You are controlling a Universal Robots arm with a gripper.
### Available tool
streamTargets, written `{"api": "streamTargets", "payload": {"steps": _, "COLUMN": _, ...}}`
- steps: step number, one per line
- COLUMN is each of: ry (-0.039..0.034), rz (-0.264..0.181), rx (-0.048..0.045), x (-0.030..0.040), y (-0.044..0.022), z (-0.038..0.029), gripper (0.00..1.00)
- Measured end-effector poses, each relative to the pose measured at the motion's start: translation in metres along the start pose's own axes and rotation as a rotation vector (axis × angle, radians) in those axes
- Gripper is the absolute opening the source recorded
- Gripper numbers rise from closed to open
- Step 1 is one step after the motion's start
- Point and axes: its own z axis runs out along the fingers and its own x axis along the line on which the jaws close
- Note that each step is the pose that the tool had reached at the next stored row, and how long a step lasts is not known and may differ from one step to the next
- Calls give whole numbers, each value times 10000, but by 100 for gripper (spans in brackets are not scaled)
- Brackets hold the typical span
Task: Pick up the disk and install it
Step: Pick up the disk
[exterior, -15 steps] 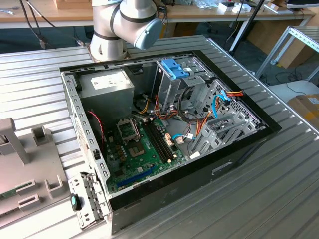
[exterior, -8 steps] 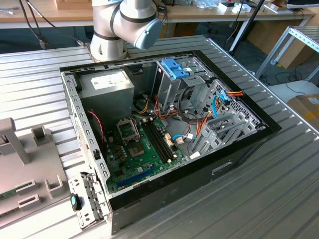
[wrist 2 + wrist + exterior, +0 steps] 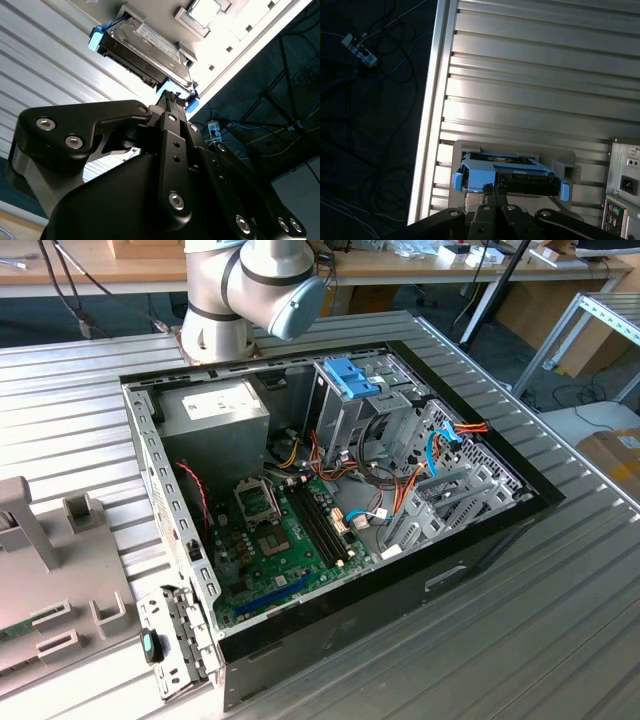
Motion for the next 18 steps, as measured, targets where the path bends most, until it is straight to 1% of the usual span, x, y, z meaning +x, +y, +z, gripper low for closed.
{"api": "streamTargets", "payload": {"steps": 3, "ry": 0, "rz": -34, "rx": 1, "x": 0, "y": 0, "z": 0, "gripper": 11}}
{"api": "streamTargets", "payload": {"steps": 4, "ry": 2, "rz": -117, "rx": 0, "x": 0, "y": 0, "z": 0, "gripper": 11}}
{"api": "streamTargets", "payload": {"steps": 5, "ry": 7, "rz": -306, "rx": 0, "x": 0, "y": 0, "z": 1, "gripper": 11}}
{"api": "streamTargets", "payload": {"steps": 6, "ry": 14, "rz": -572, "rx": 0, "x": 0, "y": 0, "z": 1, "gripper": 11}}
{"api": "streamTargets", "payload": {"steps": 7, "ry": 18, "rz": -735, "rx": 0, "x": 0, "y": 0, "z": 1, "gripper": 11}}
{"api": "streamTargets", "payload": {"steps": 9, "ry": 36, "rz": -1443, "rx": 0, "x": 0, "y": 0, "z": 2, "gripper": 11}}
{"api": "streamTargets", "payload": {"steps": 10, "ry": 52, "rz": -2064, "rx": -1, "x": 0, "y": 0, "z": 3, "gripper": 11}}
{"api": "streamTargets", "payload": {"steps": 11, "ry": 59, "rz": -2342, "rx": -1, "x": 0, "y": 0, "z": 4, "gripper": 11}}
{"api": "streamTargets", "payload": {"steps": 18, "ry": 93, "rz": -3650, "rx": -1, "x": 0, "y": 0, "z": 8, "gripper": 11}}
